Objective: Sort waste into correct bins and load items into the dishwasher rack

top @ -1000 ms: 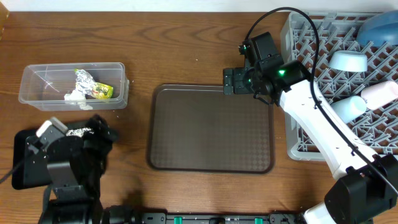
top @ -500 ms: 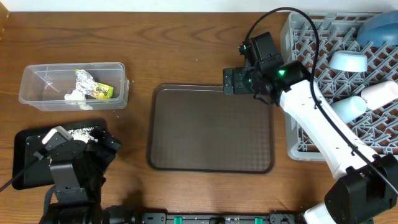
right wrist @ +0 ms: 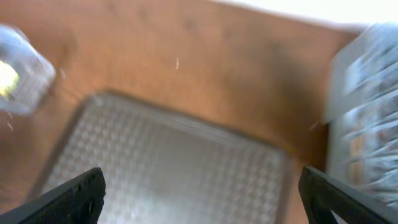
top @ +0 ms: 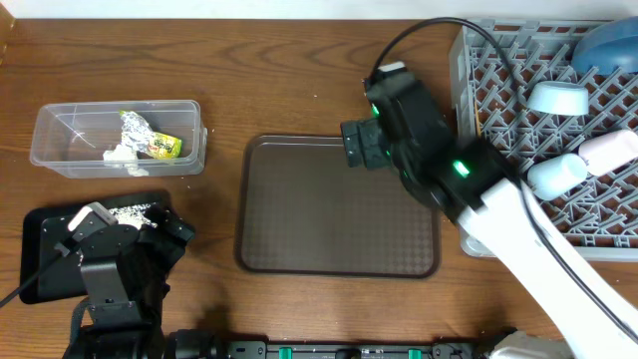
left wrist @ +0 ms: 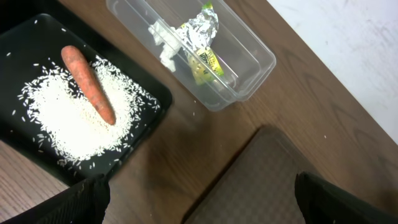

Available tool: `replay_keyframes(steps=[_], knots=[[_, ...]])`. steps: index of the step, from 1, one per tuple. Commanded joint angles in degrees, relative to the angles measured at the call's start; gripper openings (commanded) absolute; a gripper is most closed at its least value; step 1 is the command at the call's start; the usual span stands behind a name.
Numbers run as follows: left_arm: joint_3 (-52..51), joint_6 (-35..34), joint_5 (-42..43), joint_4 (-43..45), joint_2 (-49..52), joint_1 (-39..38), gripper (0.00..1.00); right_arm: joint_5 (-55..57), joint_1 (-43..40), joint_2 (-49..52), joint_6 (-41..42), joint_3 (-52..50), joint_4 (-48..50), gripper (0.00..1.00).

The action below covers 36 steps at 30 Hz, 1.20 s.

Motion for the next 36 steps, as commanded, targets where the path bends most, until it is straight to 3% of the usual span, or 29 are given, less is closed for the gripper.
replay_keyframes(steps=[1, 5, 11, 15, 24, 36], knots=[[0.4, -0.7, 0.5, -0.2, 0.0, -0.2, 0.98, 11.3, -1.2, -6.8, -2.7, -3.4, 0.2, 0.99], [0.4, -0.7, 0.5, -0.2, 0.0, -0.2, 0.98, 6.5, -7.4, -15.4, -0.5, -14.6, 4.4, 0.99], [0.4, -0.7, 0.5, -0.2, 0.0, -0.2, 0.98, -11.0, -19.0, -31.6, -3.7, -36.8, 23.1, 0.99], [0.4, -0.7, 0.5, -0.2, 0.0, -0.2, 0.98, -15.0, -23.9, -43.9, -4.9, -48.2, 31.6, 0.99], [0.4, -0.7, 0.5, -0.2, 0.0, -0.2, 0.98, -19.3, -33.2, -68.3, -4.8, -66.5, 36.0, 0.99], [0.4, -0.7, 0.5, -0.2, 0.0, -0.2, 0.98, -21.6, -36.3, -82.2, -4.9, -82.9, 44.0, 0.99]])
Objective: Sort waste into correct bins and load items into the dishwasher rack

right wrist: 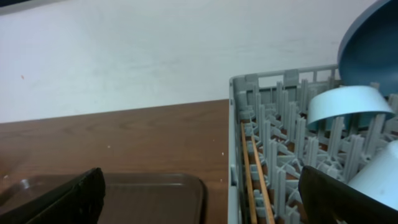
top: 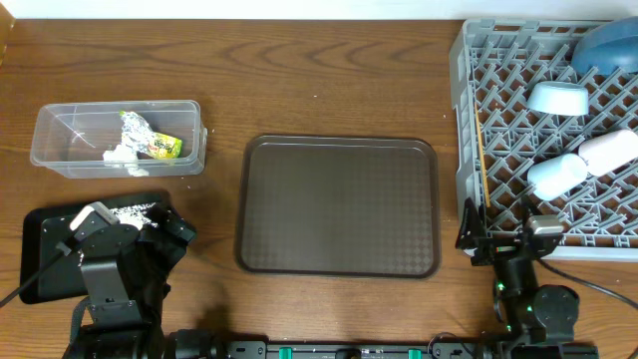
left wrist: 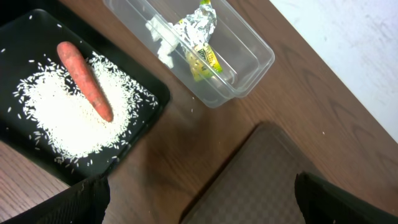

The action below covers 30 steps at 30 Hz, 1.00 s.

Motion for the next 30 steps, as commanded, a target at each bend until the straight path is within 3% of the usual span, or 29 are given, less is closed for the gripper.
replay_keyframes(steps=[1, 10, 18, 30], knots=[[0.4, -0.7, -0.3, 0.0, -0.1, -0.2, 0.98, -0.5, -0.5, -1.7, -0.8, -3.1, 1.5, 0.99], [0.4, -0.7, -0.3, 0.0, -0.1, -0.2, 0.98, 1.9, -2.4, -1.7, -2.4, -3.1, -2.0, 0.99], [0.4, -0.7, -0.3, 0.0, -0.1, -0.2, 0.98, 2.6, -2.8, -1.7, -9.4, -3.1, -2.0, 0.99], [0.4, -0.7, -0.3, 0.0, -0.1, -0.2, 0.98, 2.6, -2.8, -1.7, -9.4, -3.1, -1.9, 0.99]])
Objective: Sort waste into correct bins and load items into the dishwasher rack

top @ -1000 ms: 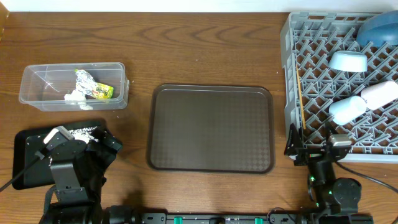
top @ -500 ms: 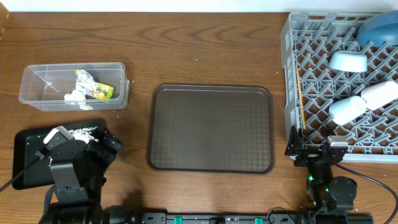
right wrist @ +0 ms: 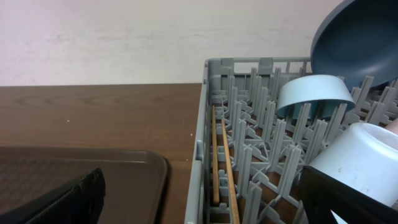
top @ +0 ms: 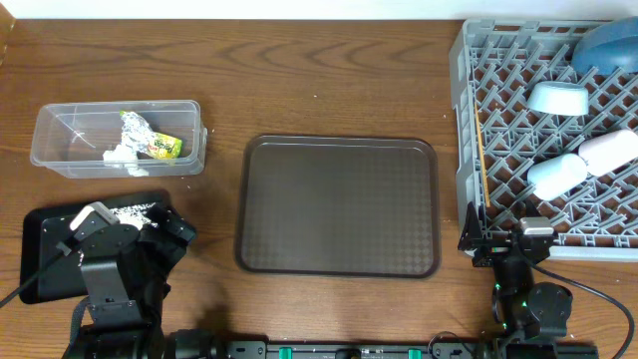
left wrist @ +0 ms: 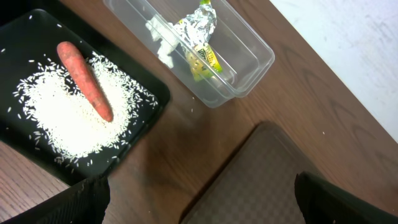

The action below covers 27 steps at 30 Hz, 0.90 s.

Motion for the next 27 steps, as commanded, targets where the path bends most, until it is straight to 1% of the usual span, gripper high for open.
replay_keyframes(steps=[1, 19, 21, 24, 27], knots=[[0.4, -0.7, -0.3, 0.0, -0.1, -0.2, 0.98, 0.6, -0.3, -0.4, -1.1, -0.1, -0.3, 0.99], [0.4, -0.7, -0.5, -0.7, -0.3, -0.2, 0.98, 0.6, -0.3, -0.4, -1.1, -0.1, -0.3, 0.99], [0.3, -0.7, -0.5, -1.9, -1.0, -0.2, 0.98, 0.5, -0.3, -0.4, -1.1, -0.1, -0.3, 0.99], [0.3, -0.4, -3.1, -2.2, -3.2, -0.2, 0.98, 0.6, -0.3, -0.4, -1.1, -0.1, -0.3, 0.99], [-0.3, -0.5, -2.8, -2.3, -6.9, -1.2, 0.98, 0.6, -0.3, -0.4, -1.1, -0.1, -0.3, 0.99]])
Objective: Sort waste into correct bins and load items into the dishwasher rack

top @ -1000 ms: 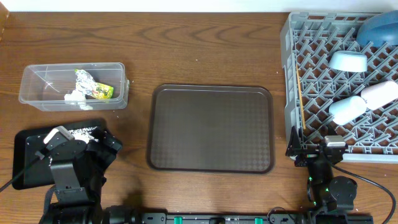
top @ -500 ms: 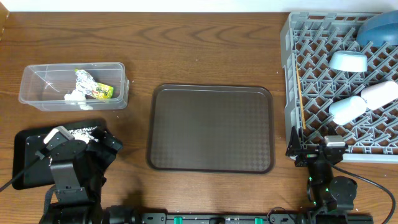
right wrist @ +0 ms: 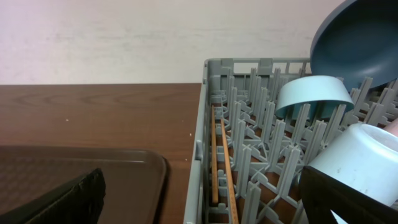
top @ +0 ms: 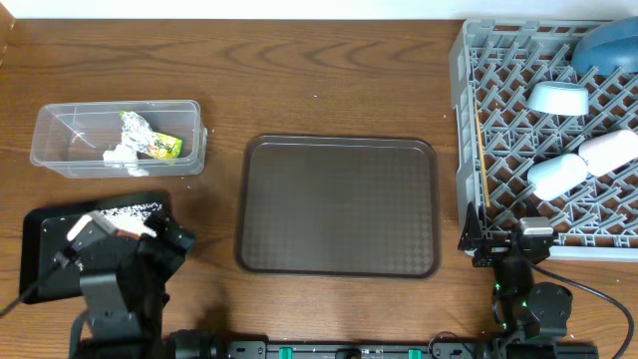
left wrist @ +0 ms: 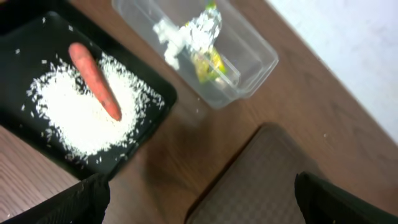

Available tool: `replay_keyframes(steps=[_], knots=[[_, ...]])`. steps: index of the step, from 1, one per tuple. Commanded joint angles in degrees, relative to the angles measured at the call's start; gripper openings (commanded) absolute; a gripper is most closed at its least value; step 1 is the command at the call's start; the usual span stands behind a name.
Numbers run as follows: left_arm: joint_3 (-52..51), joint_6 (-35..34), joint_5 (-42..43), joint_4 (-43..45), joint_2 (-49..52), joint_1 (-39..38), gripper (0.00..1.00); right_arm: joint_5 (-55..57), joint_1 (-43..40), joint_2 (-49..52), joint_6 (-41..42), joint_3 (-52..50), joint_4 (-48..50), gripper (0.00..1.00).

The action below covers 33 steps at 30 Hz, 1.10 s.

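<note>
A clear waste bin holds crumpled foil, a yellow wrapper and white tissue. On the black tray an orange carrot lies on loose rice. The grey dishwasher rack carries a dark blue bowl, a light-blue bowl, white cups and wooden chopsticks. My left gripper hangs open and empty above the table between the black tray and the brown tray. At the rack's front left corner my right gripper is open and empty too.
The brown serving tray lies bare in the middle of the wooden table. A white wall runs behind the table's far edge. Both arm bases sit at the front edge, left and right.
My left wrist has shifted slightly, so the bin and black tray sit a little further right in its blurred view. The right arm has not moved. Both grippers remain open.
First my right arm reached over the table beside the brown tray's far right corner, gripper open. By the following moment it was back at the front right, facing the rack, where it has stayed. My left arm held still until its small shift now.
</note>
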Motion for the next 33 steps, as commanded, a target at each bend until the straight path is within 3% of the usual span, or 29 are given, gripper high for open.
replay_keyframes(steps=[1, 7, 19, 33], knots=[[-0.8, -0.3, -1.7, -0.1, -4.4, -1.7, 0.98, 0.5, -0.3, -0.4, -0.7, -0.1, -0.3, 0.99], [-9.0, 7.8, -2.0, 9.0, -13.3, -5.8, 0.98, 0.5, -0.3, -0.4, -0.7, -0.1, -0.3, 0.99], [-32.1, 10.2, -0.2, 36.8, -24.9, -7.6, 0.98, 0.5, -0.3, -0.4, -0.7, -0.1, -0.3, 0.99], [-47.4, 16.5, -0.2, 52.3, -29.0, -7.6, 0.98, 0.5, -0.3, -0.4, -0.7, -0.1, -0.3, 0.99]])
